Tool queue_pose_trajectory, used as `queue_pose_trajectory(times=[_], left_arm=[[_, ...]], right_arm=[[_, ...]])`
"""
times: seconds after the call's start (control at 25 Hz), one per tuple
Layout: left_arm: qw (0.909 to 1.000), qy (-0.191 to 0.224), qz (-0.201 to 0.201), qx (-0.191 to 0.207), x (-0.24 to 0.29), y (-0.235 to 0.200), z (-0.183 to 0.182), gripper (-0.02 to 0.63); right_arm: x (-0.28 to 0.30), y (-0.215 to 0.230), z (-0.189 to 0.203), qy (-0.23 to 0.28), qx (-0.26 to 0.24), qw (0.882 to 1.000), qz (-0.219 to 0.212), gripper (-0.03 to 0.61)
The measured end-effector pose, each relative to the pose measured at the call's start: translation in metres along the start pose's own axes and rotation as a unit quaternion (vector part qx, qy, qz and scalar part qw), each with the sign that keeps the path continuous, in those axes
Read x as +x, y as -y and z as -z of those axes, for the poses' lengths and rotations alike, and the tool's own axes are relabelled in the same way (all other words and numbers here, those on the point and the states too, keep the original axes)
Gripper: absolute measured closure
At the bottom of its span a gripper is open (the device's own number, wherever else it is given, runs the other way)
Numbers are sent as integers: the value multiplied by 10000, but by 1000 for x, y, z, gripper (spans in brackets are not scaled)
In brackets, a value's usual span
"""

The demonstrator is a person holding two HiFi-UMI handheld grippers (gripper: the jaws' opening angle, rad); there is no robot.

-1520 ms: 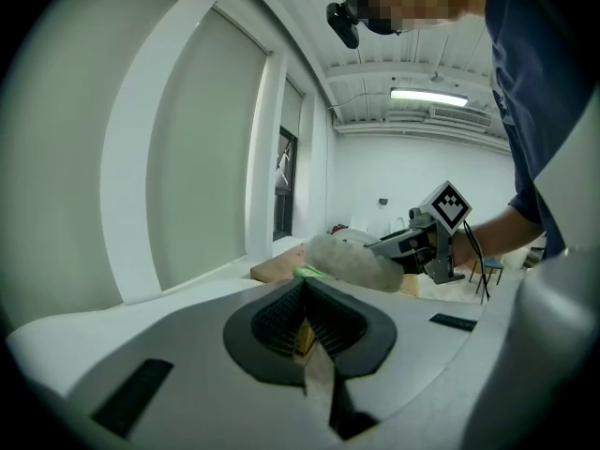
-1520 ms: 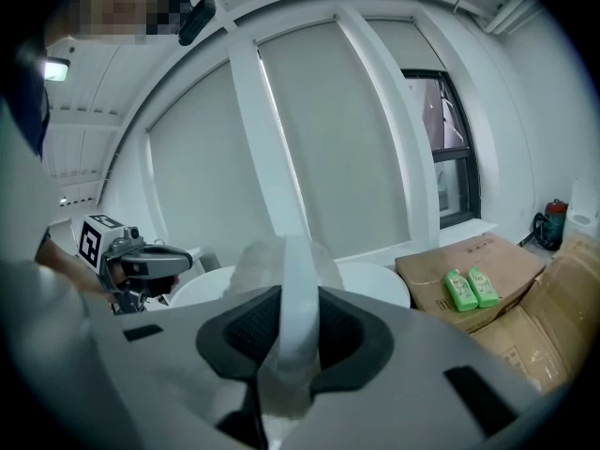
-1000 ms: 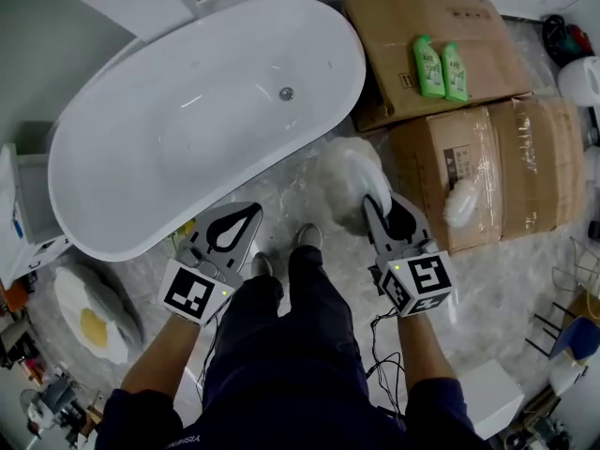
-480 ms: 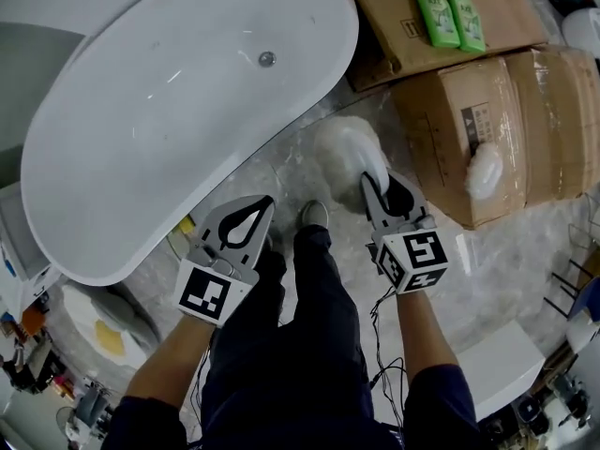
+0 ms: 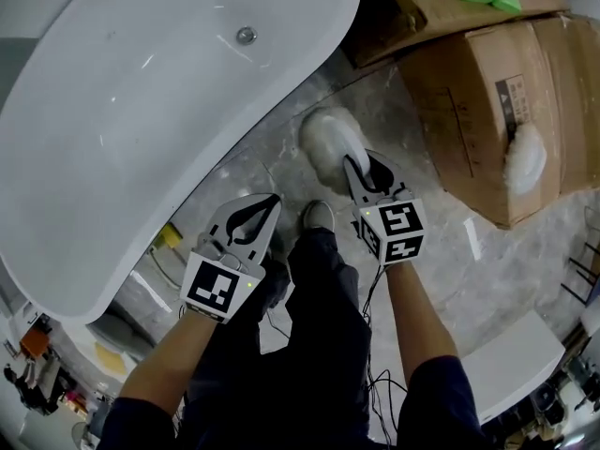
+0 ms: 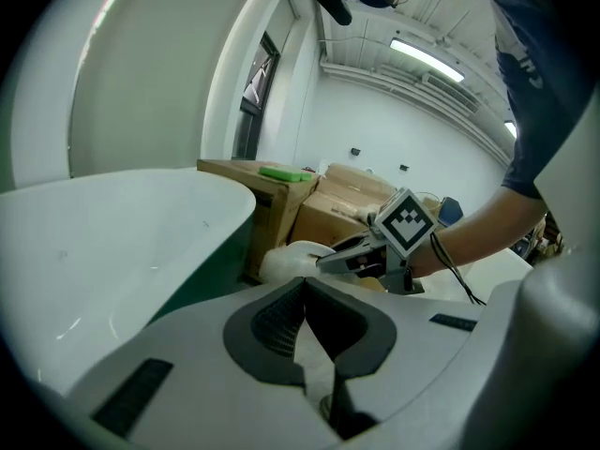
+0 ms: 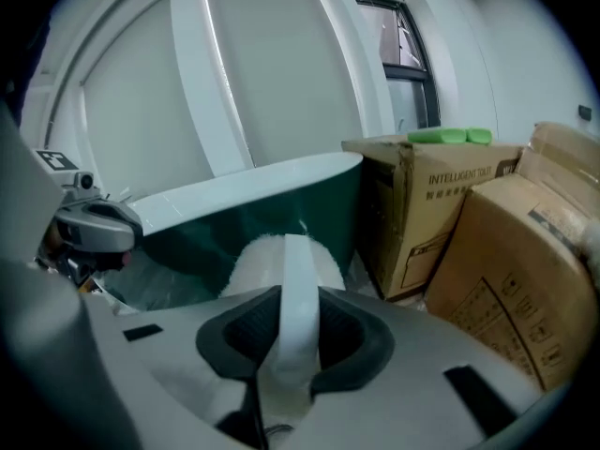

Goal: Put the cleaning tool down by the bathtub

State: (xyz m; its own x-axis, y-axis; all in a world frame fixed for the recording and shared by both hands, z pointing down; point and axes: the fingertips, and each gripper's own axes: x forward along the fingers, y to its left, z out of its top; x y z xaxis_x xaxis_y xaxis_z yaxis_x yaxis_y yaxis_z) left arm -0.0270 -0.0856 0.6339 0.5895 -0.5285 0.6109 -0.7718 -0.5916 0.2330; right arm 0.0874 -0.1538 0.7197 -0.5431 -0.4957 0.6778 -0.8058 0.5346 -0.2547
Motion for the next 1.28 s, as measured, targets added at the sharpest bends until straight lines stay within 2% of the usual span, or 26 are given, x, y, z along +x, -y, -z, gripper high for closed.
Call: queue_pose_trajectory(times=[0.4,0.64,0.92,1.12,1.28], left_arm=[[9994,-294,7,188,72,-38,112,584],[9990,-379,44,247,107,-55,160,584],[9984,-435,138,321,148,-64,184,584],[9977,-467,252,415,158,-65,191,584],[9970,-554,286,468,162,-67,195,584]], right_arm=[[136,26,144,-537,-162,9984,-113,483],[214,38,212,-896,-412,9950,-153,482],[260,48,245,-957,-882,9914,-131,480],[270,55,261,-994,-864,9913,1,478],[277,52,270,-1108,-1081,9879,-19,463]])
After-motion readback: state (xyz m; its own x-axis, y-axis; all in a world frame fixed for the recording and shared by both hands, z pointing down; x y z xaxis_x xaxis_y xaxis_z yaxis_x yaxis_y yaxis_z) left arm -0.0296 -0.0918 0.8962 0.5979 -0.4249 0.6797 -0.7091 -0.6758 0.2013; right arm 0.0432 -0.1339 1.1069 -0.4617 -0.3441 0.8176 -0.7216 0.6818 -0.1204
